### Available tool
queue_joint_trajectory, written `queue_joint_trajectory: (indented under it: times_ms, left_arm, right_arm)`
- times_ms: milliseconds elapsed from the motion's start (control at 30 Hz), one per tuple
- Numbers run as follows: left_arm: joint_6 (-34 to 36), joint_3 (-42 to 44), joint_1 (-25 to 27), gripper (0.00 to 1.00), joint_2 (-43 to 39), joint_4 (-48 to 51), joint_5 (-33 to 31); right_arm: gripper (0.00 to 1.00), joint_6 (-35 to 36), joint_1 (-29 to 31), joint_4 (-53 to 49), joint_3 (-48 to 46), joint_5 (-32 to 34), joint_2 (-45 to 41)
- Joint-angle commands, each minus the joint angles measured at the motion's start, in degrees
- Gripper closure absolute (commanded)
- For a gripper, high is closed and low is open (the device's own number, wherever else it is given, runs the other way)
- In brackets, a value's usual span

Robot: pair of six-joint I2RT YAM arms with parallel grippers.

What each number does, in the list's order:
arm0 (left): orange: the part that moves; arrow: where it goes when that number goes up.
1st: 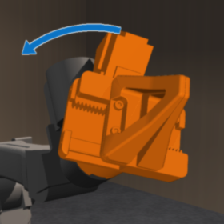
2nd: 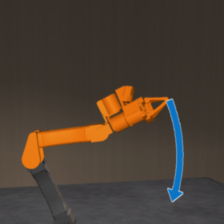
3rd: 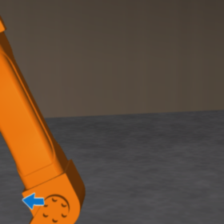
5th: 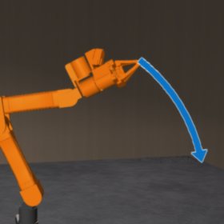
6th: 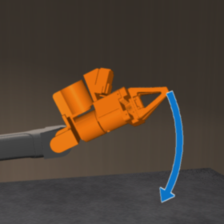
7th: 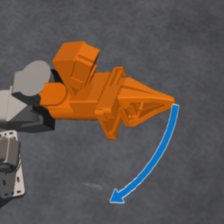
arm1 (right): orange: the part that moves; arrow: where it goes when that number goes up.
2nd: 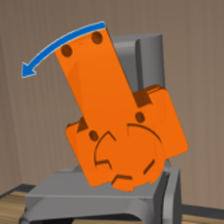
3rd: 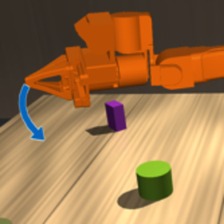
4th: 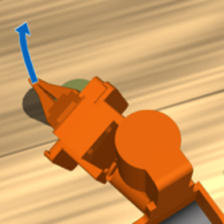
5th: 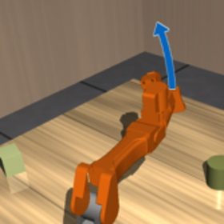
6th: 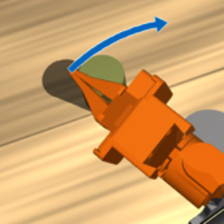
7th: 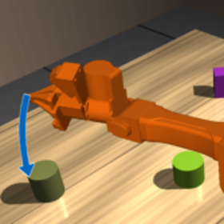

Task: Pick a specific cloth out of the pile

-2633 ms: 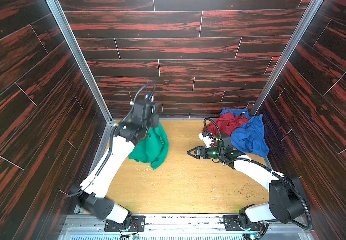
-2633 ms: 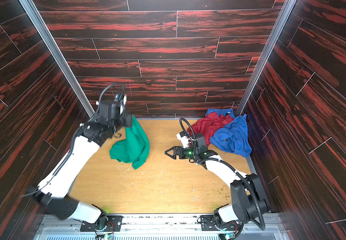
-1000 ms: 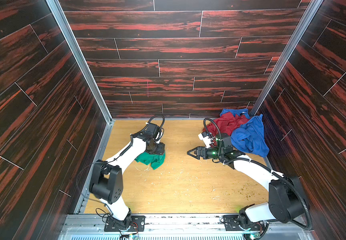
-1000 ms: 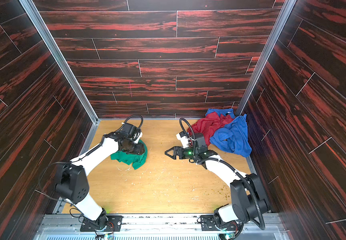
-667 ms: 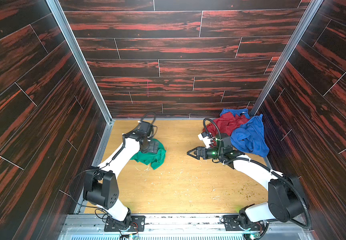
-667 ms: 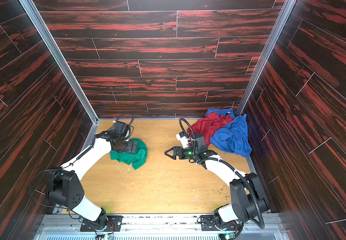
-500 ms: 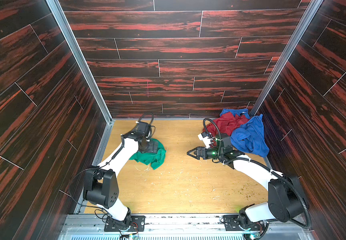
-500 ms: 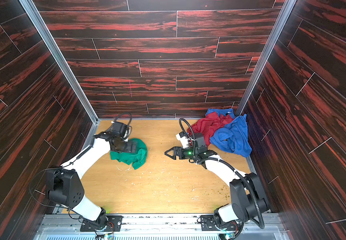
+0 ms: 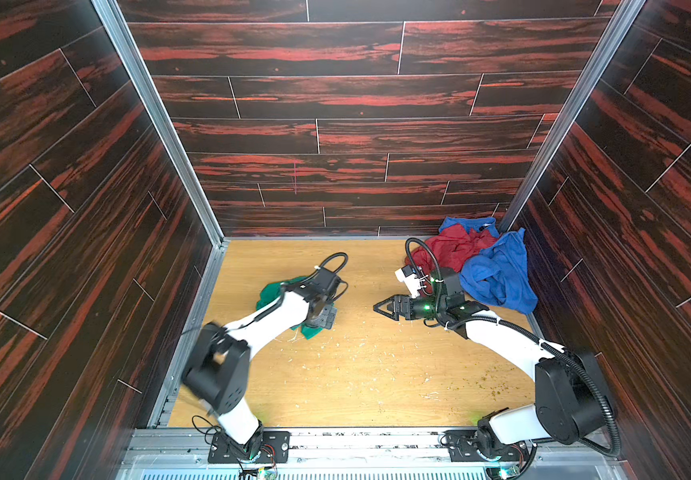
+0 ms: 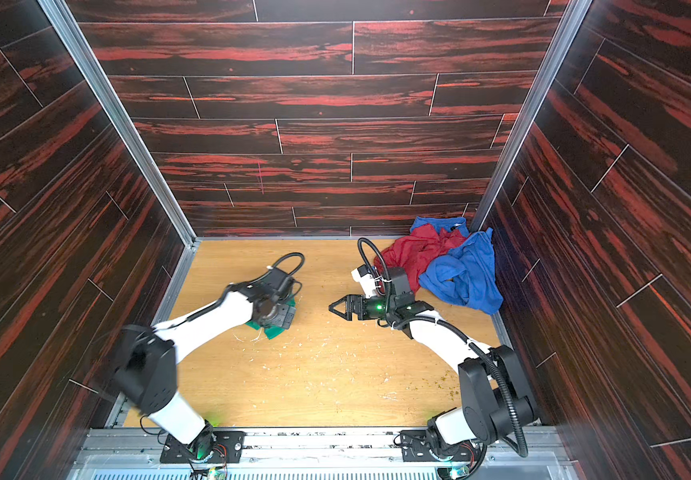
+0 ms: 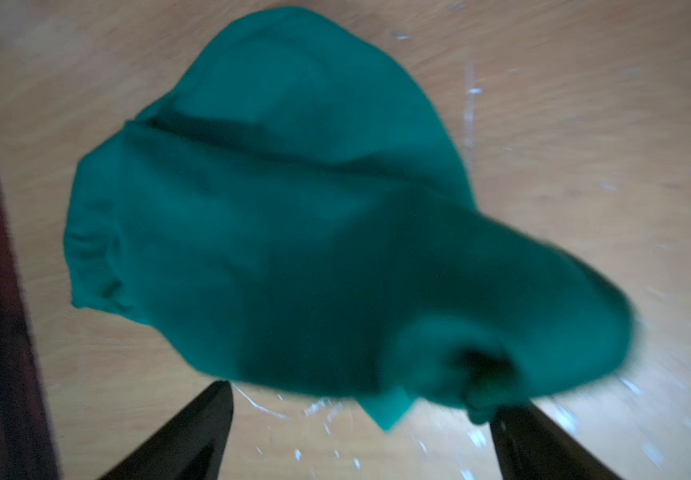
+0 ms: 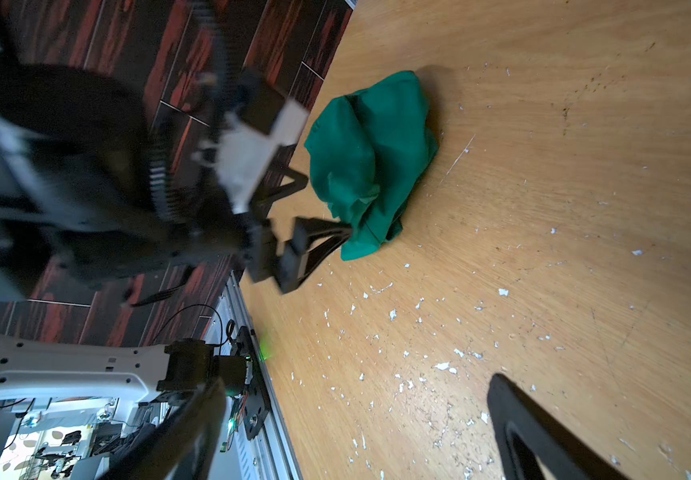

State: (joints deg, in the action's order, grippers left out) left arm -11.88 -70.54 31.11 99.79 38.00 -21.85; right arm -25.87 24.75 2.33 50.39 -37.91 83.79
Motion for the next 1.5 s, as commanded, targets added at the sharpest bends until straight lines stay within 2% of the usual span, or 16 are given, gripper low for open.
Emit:
queue_joint_trajectory:
  times_ms: [0,333,533,667,733,767,833,900,1033,1133,1233,1400,1467]
  left_arm:
    - [1.2,-3.7,1.6,0.01,4.6,0.8,-5.8]
    - [-1.2,-6.0,3.6,0.01,11.7,0.9,-3.1]
    - [-3.6,-6.8,3.3,0.18,15.3,1.0,-4.0]
    - [-4.7,-5.2,2.0,0.44,14.8,-0.8,-3.8]
    - [-5.0,-4.2,1.0,0.66,13.3,-1.9,-2.3]
    - [-5.2,-3.5,0.4,0.73,11.9,-2.5,-1.6]
    - [-4.8,-1.5,-0.7,0.80,8.2,-4.5,1.0]
    - [-4.5,0.7,-2.5,0.82,3.5,-8.3,5.8]
    - [-5.4,3.8,-9.3,0.83,-5.3,-12.2,24.7]
    - [-6.0,3.1,-14.7,0.97,-7.1,-10.5,37.4]
    - [-6.2,2.2,-18.6,1.00,-7.4,-9.2,47.5]
    - [-11.4,4.6,-24.5,1.00,-8.4,-14.3,54.2]
    - [-15.9,7.7,-27.7,1.00,-8.5,-20.8,59.5]
  right_arm:
    - [0.01,0.8,0.2,-0.5,-0.2,-0.5,0.6]
    - [0.01,2.0,0.2,-1.8,-0.6,-0.3,0.3]
    - [0.01,3.0,0.2,-2.7,0.1,0.1,0.0]
    - [0.01,2.8,0.2,-2.5,-0.5,0.1,0.0]
    - [0.01,2.8,0.2,-2.5,-0.6,-0.1,-0.1]
    - [0.01,2.9,0.2,-2.6,-0.8,-0.1,-0.2]
    - [0.01,3.0,0.2,-2.7,-0.8,0.1,-0.4]
    - [0.01,3.1,0.2,-2.8,-0.8,0.2,-0.4]
    - [0.01,2.6,0.2,-2.0,-0.9,-0.3,0.2]
    - [0.01,2.0,0.2,-1.2,-0.7,-0.8,0.7]
    - [0.01,1.6,0.2,-0.5,-0.6,-1.1,0.9]
    - [0.01,1.5,0.2,-0.5,-1.0,-1.1,0.5]
    - [0.01,1.4,0.2,-0.5,-1.3,-1.0,0.3]
